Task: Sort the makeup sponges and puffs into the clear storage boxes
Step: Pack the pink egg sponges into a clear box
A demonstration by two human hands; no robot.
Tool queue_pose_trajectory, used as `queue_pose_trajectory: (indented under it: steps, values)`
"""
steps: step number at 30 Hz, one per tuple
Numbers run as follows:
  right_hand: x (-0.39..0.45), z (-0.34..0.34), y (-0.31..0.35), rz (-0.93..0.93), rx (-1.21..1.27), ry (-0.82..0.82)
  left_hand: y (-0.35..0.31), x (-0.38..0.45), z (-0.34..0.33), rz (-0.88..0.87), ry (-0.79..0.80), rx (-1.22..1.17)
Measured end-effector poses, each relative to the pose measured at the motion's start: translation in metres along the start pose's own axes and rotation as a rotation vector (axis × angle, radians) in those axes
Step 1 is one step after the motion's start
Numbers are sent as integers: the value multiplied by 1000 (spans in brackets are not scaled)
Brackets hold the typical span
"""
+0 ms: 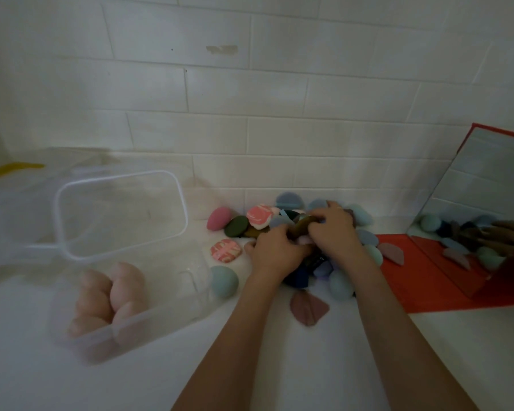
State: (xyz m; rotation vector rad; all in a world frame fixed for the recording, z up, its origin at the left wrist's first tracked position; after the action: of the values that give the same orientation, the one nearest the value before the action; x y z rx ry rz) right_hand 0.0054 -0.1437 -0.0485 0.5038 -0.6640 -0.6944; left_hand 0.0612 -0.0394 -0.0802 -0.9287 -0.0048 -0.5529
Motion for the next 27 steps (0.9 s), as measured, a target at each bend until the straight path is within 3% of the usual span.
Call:
queue_pose_trajectory:
  steps: [4, 8, 12, 15, 18, 23, 27]
  values:
    - [-1, 14, -6, -12, -93, -217, 4, -2, 11, 65, -297, -66]
    - [-2, 19, -5, -43, -192, -220, 8, -1, 24, 57, -440, 26]
    - [1, 28, 20, 128, -51, -446, 5, -4, 32, 100, -557, 39]
    - [14, 7, 27, 110, 38, -285, 5, -4, 32, 98, -604, -22]
    - [29, -30, 14, 55, -199, -3, 6, -5, 32, 58, -648, -139]
    - [39, -48, 9, -4, -364, 99, 9, -5, 29, 102, -605, -438]
    - [38, -50, 9, -34, -479, 144, 14, 0, 27, 94, -592, -409]
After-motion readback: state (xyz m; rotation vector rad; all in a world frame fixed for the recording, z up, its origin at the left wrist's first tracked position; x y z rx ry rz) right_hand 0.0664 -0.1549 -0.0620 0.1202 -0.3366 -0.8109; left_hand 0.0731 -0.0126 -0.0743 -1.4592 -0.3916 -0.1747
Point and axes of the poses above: each hand's wrist, its own x-axis towards the middle knuckle, its own z-axis out of the back of the hand, y = z × x, the point moved 4 cm from there along x, towards the middle knuckle, and after that the axes turned 12 degrees about -y, right-handed, at the moved point
